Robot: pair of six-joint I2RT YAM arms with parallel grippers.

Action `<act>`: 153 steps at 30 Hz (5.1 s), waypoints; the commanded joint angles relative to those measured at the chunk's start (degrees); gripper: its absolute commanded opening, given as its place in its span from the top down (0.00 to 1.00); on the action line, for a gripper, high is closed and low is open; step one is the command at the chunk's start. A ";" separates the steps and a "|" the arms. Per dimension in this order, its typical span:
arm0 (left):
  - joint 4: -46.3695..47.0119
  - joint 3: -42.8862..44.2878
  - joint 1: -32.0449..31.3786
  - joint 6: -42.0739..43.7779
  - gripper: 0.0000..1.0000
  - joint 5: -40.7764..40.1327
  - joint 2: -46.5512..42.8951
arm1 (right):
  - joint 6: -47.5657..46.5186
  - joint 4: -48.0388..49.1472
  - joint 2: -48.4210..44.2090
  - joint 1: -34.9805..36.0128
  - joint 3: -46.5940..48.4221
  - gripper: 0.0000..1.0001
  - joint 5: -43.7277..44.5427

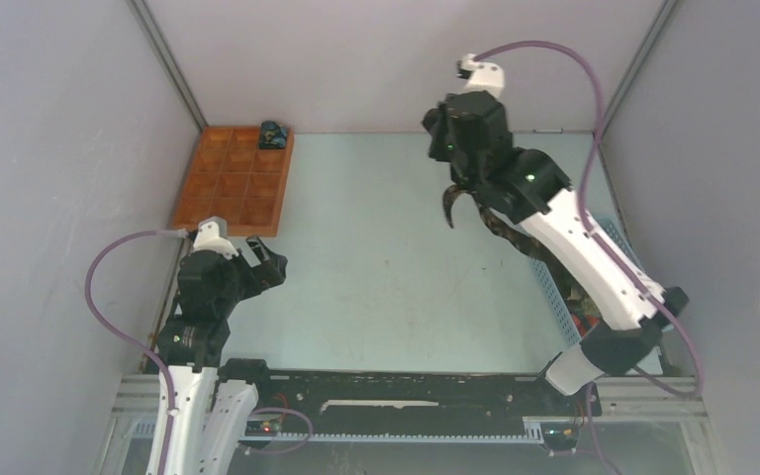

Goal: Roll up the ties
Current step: Place the tie at the center of the board, then flatten out the tie at the center of the board.

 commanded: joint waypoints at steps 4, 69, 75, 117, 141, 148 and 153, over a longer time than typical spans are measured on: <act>1.90 -0.52 -0.15 -0.82 0.00 -1.06 -0.65 | -1.62 -1.59 15.06 9.06 19.32 1.00 -3.59; 1.16 -0.08 -0.11 -1.12 0.00 -2.98 4.37 | 11.52 10.66 54.06 -2.33 34.24 1.00 -28.61; 1.10 -0.08 -0.11 -1.13 0.00 -4.80 4.47 | 11.52 15.60 58.47 2.46 34.57 0.55 -31.28; 13.87 3.86 -49.20 -4.50 0.06 -18.25 38.07 | 1.38 12.98 6.60 -16.43 -33.87 0.23 -39.55; 13.32 8.84 -61.27 -4.48 0.52 -28.50 62.13 | -13.68 -3.25 42.68 -17.31 9.02 0.21 -48.16; 16.62 4.06 -61.46 -5.61 0.97 -28.38 58.68 | -15.06 -10.12 54.12 -15.97 26.71 0.21 -46.73; 19.50 0.10 -61.48 -6.97 1.00 -24.13 52.36 | -15.59 -9.30 57.26 -14.65 29.36 0.20 -43.08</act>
